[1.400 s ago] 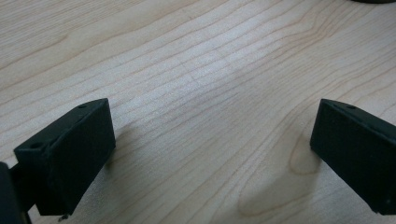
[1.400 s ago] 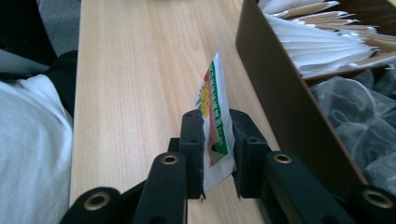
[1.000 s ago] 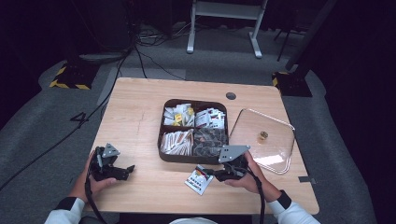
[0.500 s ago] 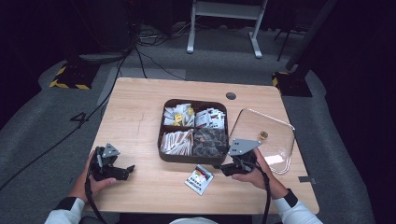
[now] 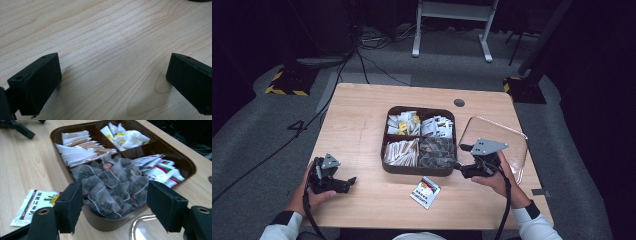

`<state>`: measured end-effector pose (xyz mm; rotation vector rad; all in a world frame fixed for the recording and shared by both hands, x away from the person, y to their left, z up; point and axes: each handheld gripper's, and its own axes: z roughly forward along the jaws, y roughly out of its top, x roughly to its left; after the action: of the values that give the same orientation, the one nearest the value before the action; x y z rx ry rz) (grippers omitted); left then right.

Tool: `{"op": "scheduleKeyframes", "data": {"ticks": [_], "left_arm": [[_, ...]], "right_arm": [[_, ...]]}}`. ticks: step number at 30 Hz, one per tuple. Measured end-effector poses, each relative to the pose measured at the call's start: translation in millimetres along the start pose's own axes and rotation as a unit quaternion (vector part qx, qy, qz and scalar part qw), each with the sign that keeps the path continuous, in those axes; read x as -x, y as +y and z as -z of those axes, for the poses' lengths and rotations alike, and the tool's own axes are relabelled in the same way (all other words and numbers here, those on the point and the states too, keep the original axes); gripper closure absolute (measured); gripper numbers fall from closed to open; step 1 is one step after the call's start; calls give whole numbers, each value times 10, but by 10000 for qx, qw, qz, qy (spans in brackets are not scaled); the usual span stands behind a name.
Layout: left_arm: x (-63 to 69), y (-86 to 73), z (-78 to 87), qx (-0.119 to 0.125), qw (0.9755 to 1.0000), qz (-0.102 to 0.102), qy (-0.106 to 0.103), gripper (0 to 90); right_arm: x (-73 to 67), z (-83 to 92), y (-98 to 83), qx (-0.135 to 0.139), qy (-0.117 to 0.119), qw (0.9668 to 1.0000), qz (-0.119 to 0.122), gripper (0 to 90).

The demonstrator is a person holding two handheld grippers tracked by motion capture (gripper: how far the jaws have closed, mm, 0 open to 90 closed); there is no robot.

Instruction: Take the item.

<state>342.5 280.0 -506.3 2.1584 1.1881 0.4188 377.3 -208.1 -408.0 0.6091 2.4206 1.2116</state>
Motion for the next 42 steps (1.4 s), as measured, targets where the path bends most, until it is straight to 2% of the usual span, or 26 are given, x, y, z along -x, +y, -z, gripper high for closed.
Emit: {"op": "scheduleKeyframes", "data": {"ticks": [20, 23, 29, 42], "left_arm": [[0, 0, 0, -1, 10000, 1, 2, 2], [0, 0, 0, 1, 10000, 2, 0, 2], [1, 0, 1, -3, 10000, 1, 2, 2], [1, 0, 0, 2, 10000, 4, -2, 3]], "right_arm": [[354, 182, -108, 44, -489, 9981, -367, 277], [433, 228, -150, 36, -628, 9970, -456, 276], [556, 247, -232, -6, -726, 9954, -625, 276], [760, 267, -381, -237, -1054, 9910, -789, 274]]}}
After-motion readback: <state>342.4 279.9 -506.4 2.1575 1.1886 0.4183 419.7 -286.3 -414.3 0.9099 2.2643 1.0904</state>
